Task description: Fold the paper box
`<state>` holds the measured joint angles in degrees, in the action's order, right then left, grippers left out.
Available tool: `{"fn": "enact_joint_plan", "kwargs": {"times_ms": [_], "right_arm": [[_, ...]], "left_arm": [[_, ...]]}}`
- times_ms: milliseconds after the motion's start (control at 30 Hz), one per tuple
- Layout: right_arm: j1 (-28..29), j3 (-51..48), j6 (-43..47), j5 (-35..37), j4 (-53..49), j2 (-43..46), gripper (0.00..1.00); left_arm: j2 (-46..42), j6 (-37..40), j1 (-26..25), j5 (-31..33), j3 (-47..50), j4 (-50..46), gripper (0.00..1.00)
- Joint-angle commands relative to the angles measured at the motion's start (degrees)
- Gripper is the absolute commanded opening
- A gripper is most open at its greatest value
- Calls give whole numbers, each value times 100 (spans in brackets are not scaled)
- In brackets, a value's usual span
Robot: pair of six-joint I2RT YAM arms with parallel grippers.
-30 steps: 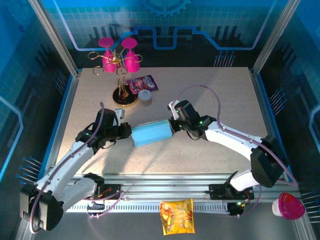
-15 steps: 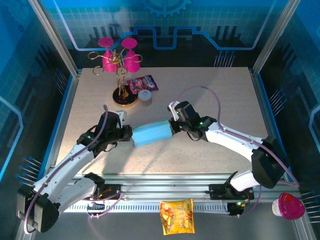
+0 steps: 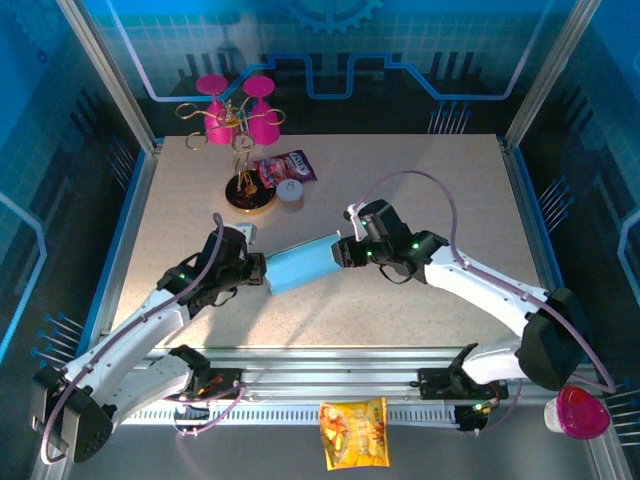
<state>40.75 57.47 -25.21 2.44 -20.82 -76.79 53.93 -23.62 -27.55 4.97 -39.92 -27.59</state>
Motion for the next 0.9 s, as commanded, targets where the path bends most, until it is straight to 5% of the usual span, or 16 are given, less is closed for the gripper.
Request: {"fn": "enact_joint_plan", "kwargs": {"times_ms": [0,300,500,867], "right_arm": [[-166,141,-1034,-256,-185,250,57],[-1003,391,-4679,-1243,-326,-21,63],[-1053,546,-6089,-1838,-71,-418,65],[-1182,285,-6771,-2277,104,-756,66]], "left_arm": [[19,94,-106,144,0,-388,0],[54,146,-307,335,-88,-462,0],[74,153,-399,456,-147,-501,0],[124,158,-513,531,-184,-484,0]]}}
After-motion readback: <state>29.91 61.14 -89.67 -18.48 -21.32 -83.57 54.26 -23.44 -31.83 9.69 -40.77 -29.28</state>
